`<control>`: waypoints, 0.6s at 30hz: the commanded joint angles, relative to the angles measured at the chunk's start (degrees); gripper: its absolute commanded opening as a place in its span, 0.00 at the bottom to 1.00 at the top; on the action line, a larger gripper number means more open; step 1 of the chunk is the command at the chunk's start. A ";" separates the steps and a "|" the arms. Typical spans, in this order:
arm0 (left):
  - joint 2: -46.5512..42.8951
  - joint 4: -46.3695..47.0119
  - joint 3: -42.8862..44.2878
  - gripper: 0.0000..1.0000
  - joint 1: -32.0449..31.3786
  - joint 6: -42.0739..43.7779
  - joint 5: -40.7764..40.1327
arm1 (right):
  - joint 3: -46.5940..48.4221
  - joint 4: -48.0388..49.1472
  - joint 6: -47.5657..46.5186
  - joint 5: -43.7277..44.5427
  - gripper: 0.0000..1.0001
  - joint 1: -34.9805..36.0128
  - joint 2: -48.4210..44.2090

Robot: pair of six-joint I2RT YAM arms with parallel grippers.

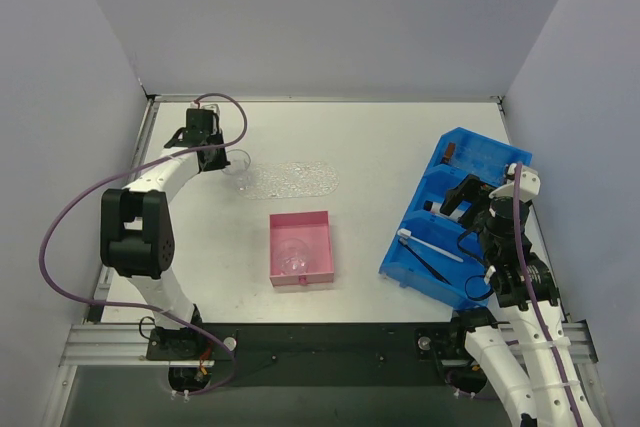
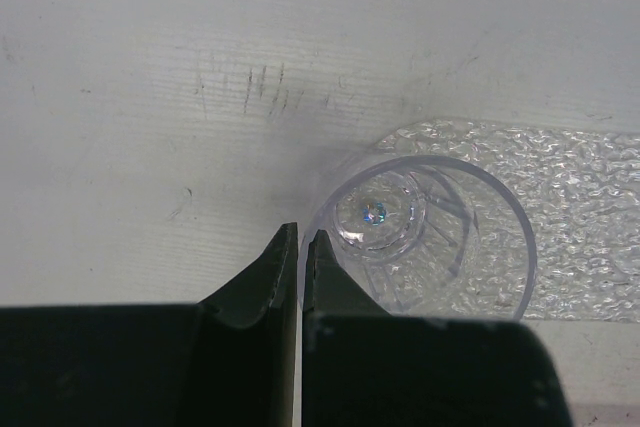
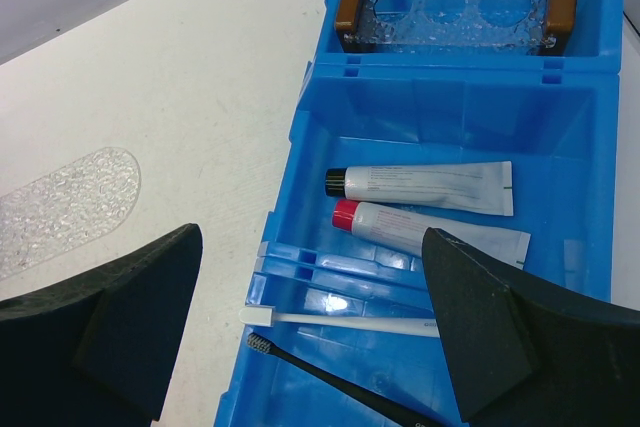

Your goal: Prepare toiletry sets of a toothbrush and toothpaste on the tray

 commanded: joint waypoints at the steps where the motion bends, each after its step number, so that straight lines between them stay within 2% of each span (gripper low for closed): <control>1: 0.53 0.69 2.75 0.00 0.25 -0.43 1.08 | 0.20 -0.18 0.25 0.18 0.86 0.25 0.14; 14: 0.97 0.25 3.19 0.00 0.33 -0.43 1.78 | 0.11 -0.18 0.16 0.36 0.87 0.25 0.32; 18: 0.97 -0.10 3.45 0.06 0.25 -0.43 1.70 | 0.11 -0.36 -0.02 0.36 0.87 0.25 0.23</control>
